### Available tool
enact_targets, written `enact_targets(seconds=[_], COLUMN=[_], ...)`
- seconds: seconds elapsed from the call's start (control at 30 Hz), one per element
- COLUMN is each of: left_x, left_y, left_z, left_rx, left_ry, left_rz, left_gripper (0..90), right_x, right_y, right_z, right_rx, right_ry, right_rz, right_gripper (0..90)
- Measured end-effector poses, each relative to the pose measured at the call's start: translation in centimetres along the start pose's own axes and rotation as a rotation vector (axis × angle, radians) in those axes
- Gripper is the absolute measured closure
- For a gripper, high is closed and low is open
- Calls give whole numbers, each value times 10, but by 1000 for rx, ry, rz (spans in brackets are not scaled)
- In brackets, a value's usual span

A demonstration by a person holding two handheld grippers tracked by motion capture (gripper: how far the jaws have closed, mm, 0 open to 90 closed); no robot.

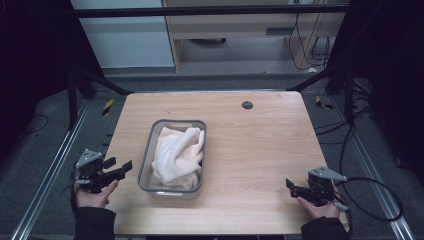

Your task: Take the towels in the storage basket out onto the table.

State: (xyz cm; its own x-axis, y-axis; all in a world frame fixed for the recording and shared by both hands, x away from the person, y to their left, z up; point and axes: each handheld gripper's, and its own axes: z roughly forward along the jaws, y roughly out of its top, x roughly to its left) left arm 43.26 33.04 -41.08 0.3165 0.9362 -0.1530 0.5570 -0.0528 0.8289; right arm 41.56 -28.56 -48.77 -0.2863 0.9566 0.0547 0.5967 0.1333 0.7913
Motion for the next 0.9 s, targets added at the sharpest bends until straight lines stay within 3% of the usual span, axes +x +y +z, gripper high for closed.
enact_targets(seconds=[0.5, 0.63, 0.9], left_x=[-14, -19, -31], left_y=[21, 32, 53], left_z=[-5, -6, -6], left_rx=[25, 15, 41], left_ry=[-55, -72, -102], left_rz=[33, 44, 85], left_gripper=[315, 313, 307], right_x=[0, -1, -2], right_y=[0, 1, 1], right_z=[0, -1, -1], right_rx=[-1, -1, -15], right_ry=[-6, -8, -19], right_rz=[3, 10, 2], right_gripper=[112, 110, 104])
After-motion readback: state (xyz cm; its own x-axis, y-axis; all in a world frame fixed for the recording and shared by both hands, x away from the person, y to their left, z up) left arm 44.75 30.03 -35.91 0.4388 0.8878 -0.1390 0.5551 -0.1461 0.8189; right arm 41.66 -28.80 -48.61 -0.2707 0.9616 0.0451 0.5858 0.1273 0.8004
